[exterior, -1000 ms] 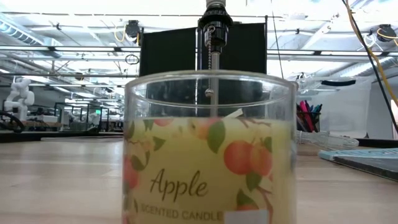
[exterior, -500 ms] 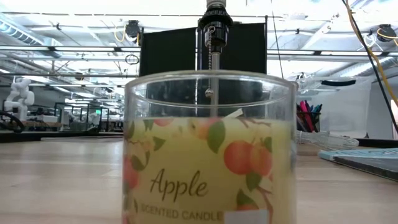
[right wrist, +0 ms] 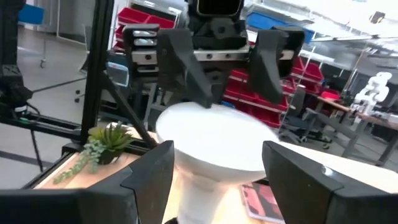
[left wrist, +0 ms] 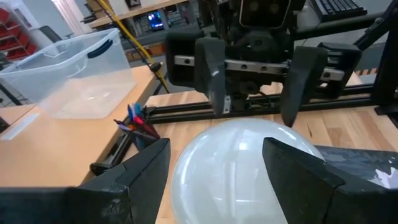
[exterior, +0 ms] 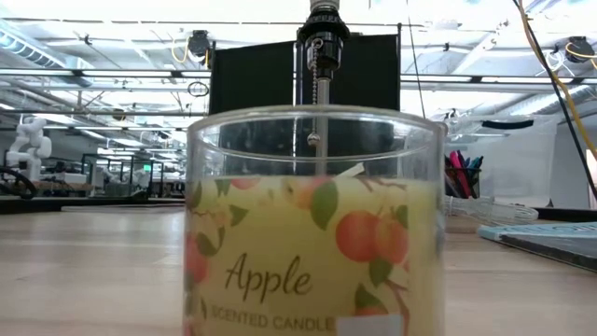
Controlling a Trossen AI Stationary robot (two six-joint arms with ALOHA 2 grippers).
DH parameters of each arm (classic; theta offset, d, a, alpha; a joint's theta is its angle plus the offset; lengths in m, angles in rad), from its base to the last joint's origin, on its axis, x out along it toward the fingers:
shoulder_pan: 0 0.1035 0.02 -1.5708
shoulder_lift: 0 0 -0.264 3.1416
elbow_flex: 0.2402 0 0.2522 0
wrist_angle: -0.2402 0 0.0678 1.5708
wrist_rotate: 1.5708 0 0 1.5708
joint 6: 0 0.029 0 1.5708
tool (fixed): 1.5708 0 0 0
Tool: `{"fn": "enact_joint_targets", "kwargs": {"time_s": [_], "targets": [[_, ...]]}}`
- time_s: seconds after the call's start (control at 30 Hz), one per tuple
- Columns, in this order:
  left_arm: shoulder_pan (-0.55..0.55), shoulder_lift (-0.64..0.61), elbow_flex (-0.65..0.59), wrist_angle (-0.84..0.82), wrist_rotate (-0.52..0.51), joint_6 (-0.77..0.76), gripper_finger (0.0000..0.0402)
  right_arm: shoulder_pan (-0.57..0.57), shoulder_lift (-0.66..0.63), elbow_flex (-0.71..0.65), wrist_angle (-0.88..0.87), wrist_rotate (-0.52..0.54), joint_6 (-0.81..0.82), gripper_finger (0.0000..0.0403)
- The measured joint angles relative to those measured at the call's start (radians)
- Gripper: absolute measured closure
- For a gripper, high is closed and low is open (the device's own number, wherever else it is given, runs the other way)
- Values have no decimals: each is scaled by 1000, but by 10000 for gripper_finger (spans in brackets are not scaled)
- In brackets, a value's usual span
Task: Screw lightbulb
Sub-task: Insert the white lightbulb into the brown lamp
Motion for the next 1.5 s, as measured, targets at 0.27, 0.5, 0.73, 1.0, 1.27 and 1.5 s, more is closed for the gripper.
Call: {"fn": "enact_joint_targets", "kwargs": {"time_s": [0.27, 0.5, 0.73, 1.0, 1.27, 1.5], "targets": [[6, 0, 0, -5, 10, 2, 138, 0, 20, 2, 0, -13, 19, 165], [9, 0, 0, -3, 12, 24, 138, 11, 21, 3, -7, -14, 36, 165], [13, 0, 0, -2, 14, 52, 138, 35, 21, 3, -13, -10, 53, 165], [29, 0, 0, -1, 5, 81, 138, 71, 22, 3, -15, -34, 64, 165], [60, 0, 1, 10, -4, 79, 138, 117, 24, 0, -21, -33, 68, 165], [56, 0, 1, 9, 2, 77, 138, 125, 25, 0, -59, 31, 93, 165]]}}
